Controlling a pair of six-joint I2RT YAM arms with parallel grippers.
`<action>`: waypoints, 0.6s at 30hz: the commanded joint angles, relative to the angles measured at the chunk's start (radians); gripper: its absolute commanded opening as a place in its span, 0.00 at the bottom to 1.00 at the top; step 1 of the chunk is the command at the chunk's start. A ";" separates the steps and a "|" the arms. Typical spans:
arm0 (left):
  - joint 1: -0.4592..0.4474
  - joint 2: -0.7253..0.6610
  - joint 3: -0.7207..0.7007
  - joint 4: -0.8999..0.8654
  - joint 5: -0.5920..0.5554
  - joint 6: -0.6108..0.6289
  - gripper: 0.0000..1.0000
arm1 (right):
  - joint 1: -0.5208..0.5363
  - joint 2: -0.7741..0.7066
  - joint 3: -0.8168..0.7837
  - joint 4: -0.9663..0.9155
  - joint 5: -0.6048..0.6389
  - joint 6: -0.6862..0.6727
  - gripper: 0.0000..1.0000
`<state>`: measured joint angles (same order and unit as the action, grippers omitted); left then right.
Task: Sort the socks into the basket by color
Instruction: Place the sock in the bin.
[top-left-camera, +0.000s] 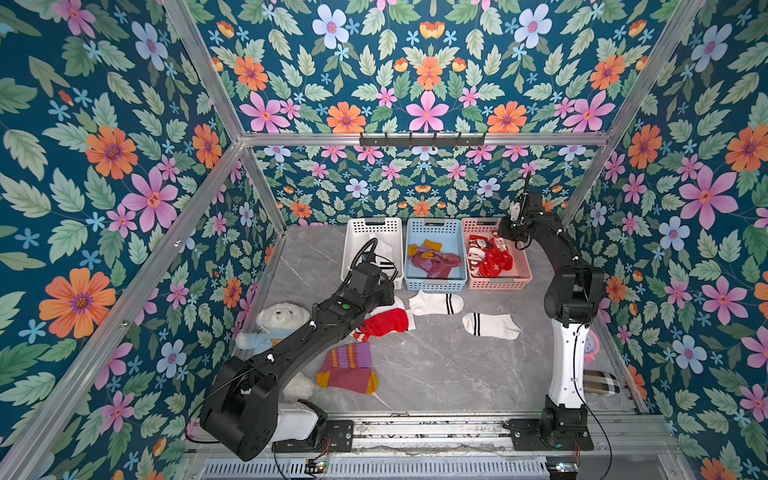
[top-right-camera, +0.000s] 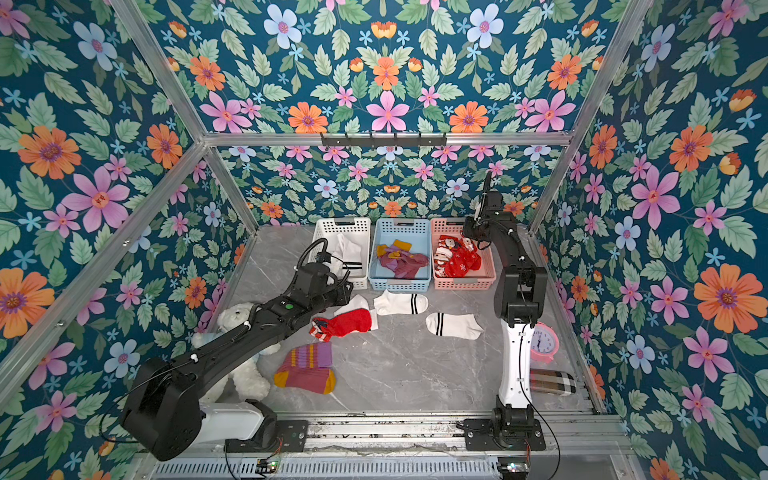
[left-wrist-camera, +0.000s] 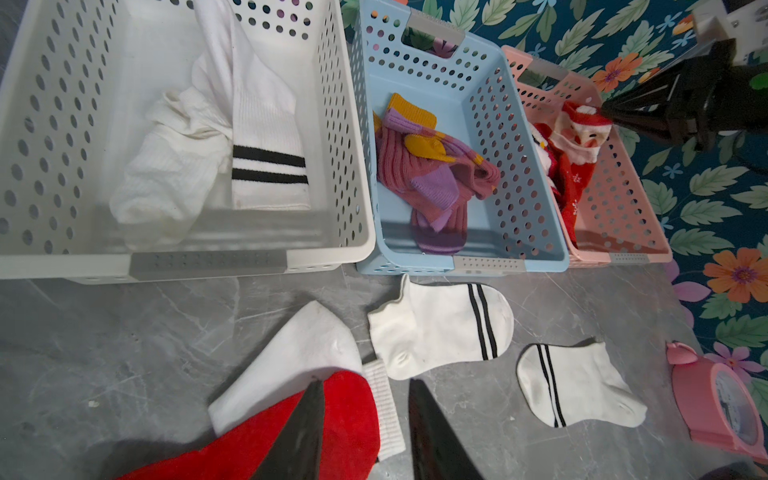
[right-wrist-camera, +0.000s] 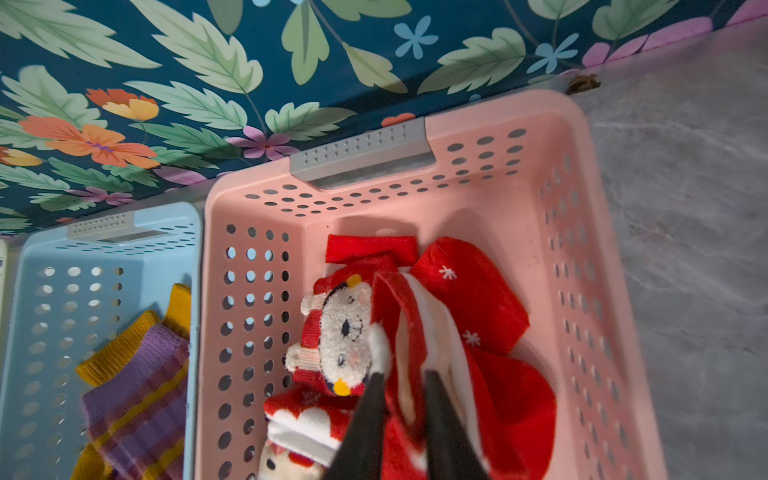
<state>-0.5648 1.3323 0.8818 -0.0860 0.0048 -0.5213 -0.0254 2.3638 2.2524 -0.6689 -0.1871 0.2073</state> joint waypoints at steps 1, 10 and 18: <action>0.001 0.002 0.003 0.004 -0.001 0.007 0.38 | 0.001 -0.023 0.016 -0.035 0.031 -0.021 0.34; 0.000 0.021 -0.003 0.026 0.016 0.012 0.39 | 0.011 -0.204 -0.134 0.022 0.024 -0.033 0.39; -0.068 0.114 0.010 0.120 0.073 0.000 0.40 | 0.040 -0.500 -0.560 0.230 -0.003 0.030 0.39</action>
<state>-0.6090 1.4162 0.8776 -0.0284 0.0509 -0.5186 0.0093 1.9270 1.7813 -0.5423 -0.1791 0.2077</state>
